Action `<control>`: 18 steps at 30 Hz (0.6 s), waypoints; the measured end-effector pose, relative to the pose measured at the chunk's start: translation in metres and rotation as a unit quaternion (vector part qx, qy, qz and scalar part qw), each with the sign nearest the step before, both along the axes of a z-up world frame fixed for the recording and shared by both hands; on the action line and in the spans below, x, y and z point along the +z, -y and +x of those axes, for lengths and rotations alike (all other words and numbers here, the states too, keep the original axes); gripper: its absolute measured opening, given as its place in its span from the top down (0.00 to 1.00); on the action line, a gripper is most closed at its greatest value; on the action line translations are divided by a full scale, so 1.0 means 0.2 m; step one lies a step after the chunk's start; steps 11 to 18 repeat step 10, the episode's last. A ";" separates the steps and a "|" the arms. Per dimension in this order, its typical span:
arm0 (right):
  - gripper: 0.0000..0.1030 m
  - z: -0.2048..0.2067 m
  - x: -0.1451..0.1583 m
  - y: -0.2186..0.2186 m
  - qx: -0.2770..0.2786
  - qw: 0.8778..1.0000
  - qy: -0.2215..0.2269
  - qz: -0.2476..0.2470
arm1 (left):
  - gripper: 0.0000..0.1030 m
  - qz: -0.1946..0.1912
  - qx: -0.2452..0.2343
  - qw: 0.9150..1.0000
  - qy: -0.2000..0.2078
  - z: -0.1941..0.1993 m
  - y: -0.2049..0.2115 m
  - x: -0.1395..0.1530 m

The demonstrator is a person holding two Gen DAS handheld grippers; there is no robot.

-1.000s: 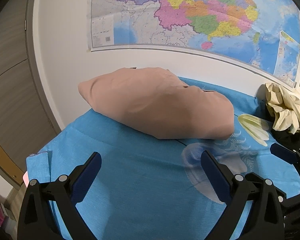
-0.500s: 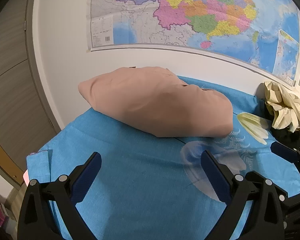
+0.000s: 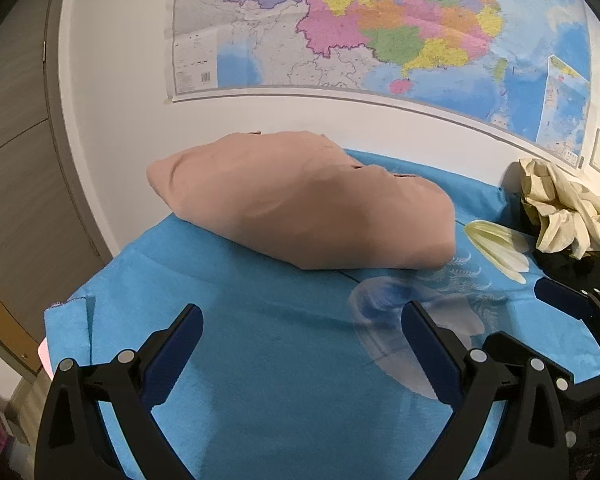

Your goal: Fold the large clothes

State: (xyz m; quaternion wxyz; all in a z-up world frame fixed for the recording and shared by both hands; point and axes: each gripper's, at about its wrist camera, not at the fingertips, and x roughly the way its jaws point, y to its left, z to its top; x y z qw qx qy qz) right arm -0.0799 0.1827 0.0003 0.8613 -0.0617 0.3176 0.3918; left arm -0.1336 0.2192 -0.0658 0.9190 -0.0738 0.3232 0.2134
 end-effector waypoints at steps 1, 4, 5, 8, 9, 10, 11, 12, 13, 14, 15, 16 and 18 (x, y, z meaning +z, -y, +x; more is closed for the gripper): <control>0.05 0.00 0.00 0.01 0.000 1.000 0.000 0.001 | 0.07 -0.002 -0.003 1.000 0.001 0.00 0.01 0.00; 0.05 0.01 -0.01 0.03 -0.007 1.000 -0.003 0.000 | 0.07 -0.004 -0.014 1.000 -0.009 0.02 0.03 -0.02; 0.05 0.01 -0.01 0.04 -0.010 1.000 -0.005 0.000 | 0.07 -0.010 -0.016 1.000 -0.011 0.03 0.03 -0.02; 0.05 0.02 -0.02 0.08 -0.023 1.000 -0.007 0.002 | 0.07 -0.023 -0.023 0.999 -0.012 0.06 0.05 -0.03; 0.05 0.03 -0.02 0.09 -0.025 1.000 -0.008 0.002 | 0.07 -0.020 -0.023 0.999 -0.013 0.06 0.06 -0.03; 0.05 0.03 -0.02 0.11 -0.029 1.000 -0.009 0.003 | 0.07 -0.017 -0.022 1.000 -0.013 0.07 0.06 -0.03; 0.05 0.03 -0.02 0.11 -0.029 1.000 -0.009 0.003 | 0.07 -0.017 -0.022 1.000 -0.013 0.07 0.06 -0.03; 0.05 0.03 -0.02 0.11 -0.029 1.000 -0.009 0.003 | 0.07 -0.017 -0.022 1.000 -0.013 0.07 0.06 -0.03; 0.05 0.03 -0.02 0.11 -0.029 1.000 -0.009 0.003 | 0.07 -0.017 -0.022 1.000 -0.013 0.07 0.06 -0.03; 0.05 0.03 -0.02 0.11 -0.029 1.000 -0.009 0.003 | 0.07 -0.017 -0.022 1.000 -0.013 0.07 0.06 -0.03; 0.05 0.03 -0.02 0.11 -0.029 1.000 -0.009 0.003 | 0.07 -0.017 -0.022 1.000 -0.013 0.07 0.06 -0.03; 0.05 0.03 -0.02 0.11 -0.029 1.000 -0.009 0.003 | 0.07 -0.017 -0.022 1.000 -0.013 0.07 0.06 -0.03; 0.05 0.03 -0.02 0.11 -0.029 1.000 -0.009 0.003 | 0.07 -0.017 -0.022 1.000 -0.013 0.07 0.06 -0.03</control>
